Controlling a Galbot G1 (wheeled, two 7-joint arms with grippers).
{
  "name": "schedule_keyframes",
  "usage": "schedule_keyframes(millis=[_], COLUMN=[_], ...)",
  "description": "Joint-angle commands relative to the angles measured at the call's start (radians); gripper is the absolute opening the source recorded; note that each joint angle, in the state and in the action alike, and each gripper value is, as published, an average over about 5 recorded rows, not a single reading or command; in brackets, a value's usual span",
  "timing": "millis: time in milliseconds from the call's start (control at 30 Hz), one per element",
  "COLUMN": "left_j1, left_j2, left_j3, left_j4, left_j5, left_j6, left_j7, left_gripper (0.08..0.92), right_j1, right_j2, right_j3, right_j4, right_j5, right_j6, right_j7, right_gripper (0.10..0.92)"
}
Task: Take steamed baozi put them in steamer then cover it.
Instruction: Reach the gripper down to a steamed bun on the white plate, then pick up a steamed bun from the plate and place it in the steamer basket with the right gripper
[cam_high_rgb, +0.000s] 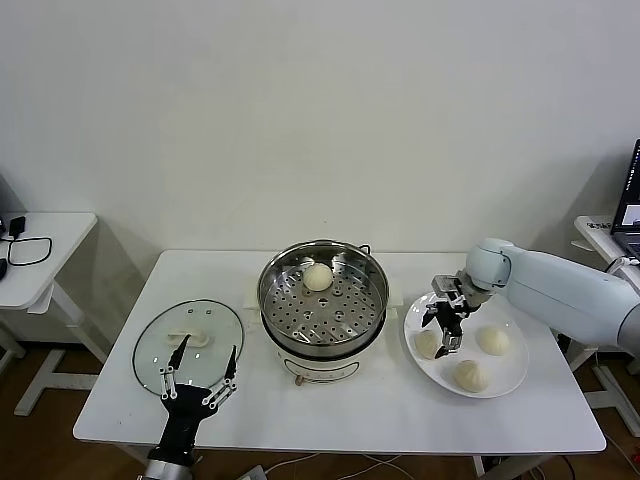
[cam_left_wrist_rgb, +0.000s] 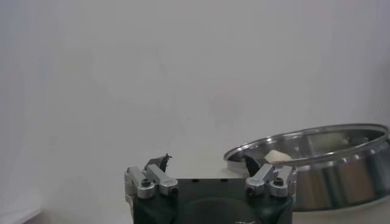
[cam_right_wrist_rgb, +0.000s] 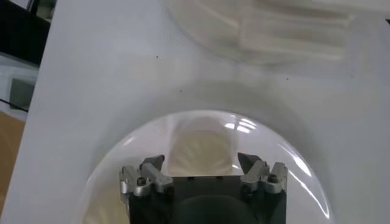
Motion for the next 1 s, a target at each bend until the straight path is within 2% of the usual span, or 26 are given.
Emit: schedule_keyframes(millis=[33, 267, 567, 800, 1000], left_j1=[0.000, -0.001, -0.002, -0.009, -0.014], left_j2=[0.001, 0.001, 0.004, 0.009, 0.012], left_j3=[-0.003, -0.003, -0.007, -0.003, 0.006], left_j4=[0.001, 0.001, -0.001, -0.009, -0.021], left_j5=[-0.001, -0.001, -0.003, -0.003, -0.003], left_j6=[-0.001, -0.001, -0.001, 0.002, 0.006], left_j7=[0.000, -0.001, -0.003, -0.004, -0.004], left_gripper=[0.823, 0.823, 0.823, 0.823, 0.823], right_j1=[-0.024, -0.027, 0.046, 0.279, 0.520], right_j2=[0.010, 0.010, -0.018, -0.031, 0.032], right_j3=[0.012, 0.012, 0.001, -0.085, -0.168], right_j4=[-0.021, -0.018, 0.021, 0.063, 0.100], right_j5=[-0.018, -0.025, -0.027, 0.022, 0.117], right_j6=[-0.003, -0.003, -0.002, -0.002, -0.013], right_j7=[0.013, 0.012, -0.019, -0.127, -0.202], right_gripper=[0.812, 0.729, 0.681, 0.655, 0.651])
